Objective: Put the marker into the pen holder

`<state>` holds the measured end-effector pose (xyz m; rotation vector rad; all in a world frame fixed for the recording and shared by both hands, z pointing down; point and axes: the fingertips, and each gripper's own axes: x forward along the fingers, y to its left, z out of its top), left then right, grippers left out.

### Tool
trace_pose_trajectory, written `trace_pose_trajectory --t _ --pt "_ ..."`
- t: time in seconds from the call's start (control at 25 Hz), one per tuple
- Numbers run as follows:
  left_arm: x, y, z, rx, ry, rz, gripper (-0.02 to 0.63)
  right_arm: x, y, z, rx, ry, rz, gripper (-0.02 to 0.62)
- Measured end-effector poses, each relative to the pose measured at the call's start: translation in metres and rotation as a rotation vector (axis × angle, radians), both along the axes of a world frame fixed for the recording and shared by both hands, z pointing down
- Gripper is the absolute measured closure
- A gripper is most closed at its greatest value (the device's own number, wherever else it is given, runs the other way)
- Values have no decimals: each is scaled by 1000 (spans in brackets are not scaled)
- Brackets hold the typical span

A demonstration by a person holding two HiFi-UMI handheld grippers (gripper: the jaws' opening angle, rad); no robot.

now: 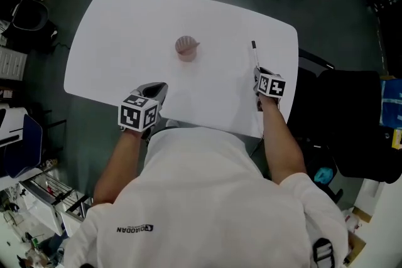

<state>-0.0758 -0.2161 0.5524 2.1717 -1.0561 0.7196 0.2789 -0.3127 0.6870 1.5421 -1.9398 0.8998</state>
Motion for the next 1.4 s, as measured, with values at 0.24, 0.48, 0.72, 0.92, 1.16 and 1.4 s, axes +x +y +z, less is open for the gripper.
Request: trace_pose_trajectory --t 0.24,0.48,0.72,0.92,1.16,1.4 --pt "-2 -8 1 8 10 47 578 -39 20 -38 64 -102 -27 509" --pt "-10 -14 -2 24 17 82 578 -105 36 -85 133 -190 -139 509" --pt "-22 -13 -2 37 26 105 578 -194 38 -116 152 -208 -341 509" --pt "-45 -11 -2 46 39 81 578 -237 37 -99 73 -143 -422 509" --pt "-87 -5 -3 55 60 27 578 -270 28 -93 34 -90 -416 509" --pt "-109 1 4 47 81 10 578 -283 2 -95 74 3 -365 508"
